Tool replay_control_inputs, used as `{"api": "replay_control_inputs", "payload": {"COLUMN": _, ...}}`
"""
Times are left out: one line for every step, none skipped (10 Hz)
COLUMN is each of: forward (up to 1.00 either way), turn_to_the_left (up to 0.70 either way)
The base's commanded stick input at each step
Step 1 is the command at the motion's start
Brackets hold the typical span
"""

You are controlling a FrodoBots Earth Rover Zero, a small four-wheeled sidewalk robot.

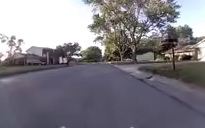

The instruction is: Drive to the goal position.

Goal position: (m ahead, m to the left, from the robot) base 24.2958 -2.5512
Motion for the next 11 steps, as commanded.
{"api": "replay_control_inputs", "payload": {"forward": 1.00, "turn_to_the_left": 0.00}}
{"api": "replay_control_inputs", "payload": {"forward": 1.00, "turn_to_the_left": 0.00}}
{"api": "replay_control_inputs", "payload": {"forward": 1.00, "turn_to_the_left": 0.00}}
{"api": "replay_control_inputs", "payload": {"forward": 1.00, "turn_to_the_left": 0.00}}
{"api": "replay_control_inputs", "payload": {"forward": 1.00, "turn_to_the_left": 0.00}}
{"api": "replay_control_inputs", "payload": {"forward": 1.00, "turn_to_the_left": 0.00}}
{"api": "replay_control_inputs", "payload": {"forward": 1.00, "turn_to_the_left": -0.04}}
{"api": "replay_control_inputs", "payload": {"forward": 1.00, "turn_to_the_left": -0.19}}
{"api": "replay_control_inputs", "payload": {"forward": 1.00, "turn_to_the_left": -0.37}}
{"api": "replay_control_inputs", "payload": {"forward": 1.00, "turn_to_the_left": -0.34}}
{"api": "replay_control_inputs", "payload": {"forward": 1.00, "turn_to_the_left": 0.00}}
